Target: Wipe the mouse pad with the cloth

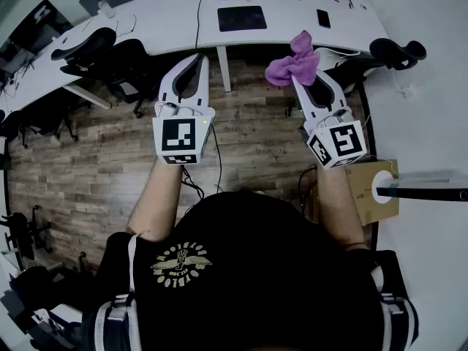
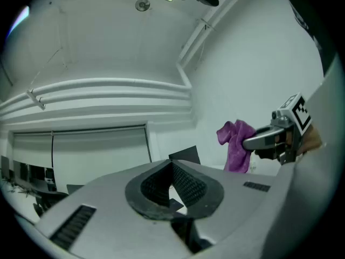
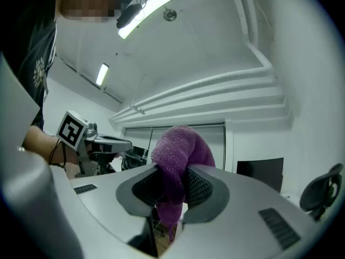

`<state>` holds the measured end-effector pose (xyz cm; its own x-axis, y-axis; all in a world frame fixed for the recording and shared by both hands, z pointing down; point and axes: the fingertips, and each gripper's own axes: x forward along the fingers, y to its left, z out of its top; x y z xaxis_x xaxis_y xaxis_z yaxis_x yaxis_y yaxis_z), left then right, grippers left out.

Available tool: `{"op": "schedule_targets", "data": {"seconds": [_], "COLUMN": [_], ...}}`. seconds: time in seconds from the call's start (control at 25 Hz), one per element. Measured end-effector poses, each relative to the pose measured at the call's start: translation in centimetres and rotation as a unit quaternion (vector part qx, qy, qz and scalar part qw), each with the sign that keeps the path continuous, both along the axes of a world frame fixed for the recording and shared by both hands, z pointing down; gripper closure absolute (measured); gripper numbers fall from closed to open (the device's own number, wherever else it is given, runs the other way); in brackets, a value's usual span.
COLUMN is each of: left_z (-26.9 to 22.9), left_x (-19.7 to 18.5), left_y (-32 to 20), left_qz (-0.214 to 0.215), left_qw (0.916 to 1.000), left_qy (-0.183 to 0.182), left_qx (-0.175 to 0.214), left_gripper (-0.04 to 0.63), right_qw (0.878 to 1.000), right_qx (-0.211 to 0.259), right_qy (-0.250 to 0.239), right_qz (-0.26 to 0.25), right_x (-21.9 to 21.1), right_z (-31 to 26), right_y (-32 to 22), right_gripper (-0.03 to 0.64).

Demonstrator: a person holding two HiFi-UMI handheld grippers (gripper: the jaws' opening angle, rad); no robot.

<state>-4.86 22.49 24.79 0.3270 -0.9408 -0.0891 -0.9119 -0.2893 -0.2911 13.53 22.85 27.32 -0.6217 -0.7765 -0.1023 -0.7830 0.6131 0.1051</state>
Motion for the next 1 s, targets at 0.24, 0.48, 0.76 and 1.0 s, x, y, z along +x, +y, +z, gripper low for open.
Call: {"op": "schedule_targets", "data": {"seconds": [0.24,0.48,0.76,1.0], "left_z": [2.4,4.3,5.7,6.6], "left_x": [-0.8,-3.0,-3.0,-1.4], "left_y": [1.3,3.1,5.2,6.6], "left_qz": [-0.027,-0.060,-0.082,-0.081], "left_qw": [0.9986,0.9964,0.9945,0.9936], "left_qy": [0.033,0.042,0.039,0.043], "left_qx": [-0.030,-0.042,-0.051,-0.066], "left_gripper": [0.594,0.594,0.594,0.594], "right_qw": [1.000,0.999,0.998,0.997], "right_qx": [0.004,-0.039,-0.058,-0.066], "right_qy": [0.013,-0.007,-0.024,-0.044], "right_qz": [0.004,0.003,0.007,-0.005], "right_x": [1.4,2.5,5.3,6.8], "right_z": [0.5,3.7,4.7,4.8], "right_y": [0.7,2.1,3.7,4.7], "right_gripper": [0.528,0.526,0.526,0.526]}}
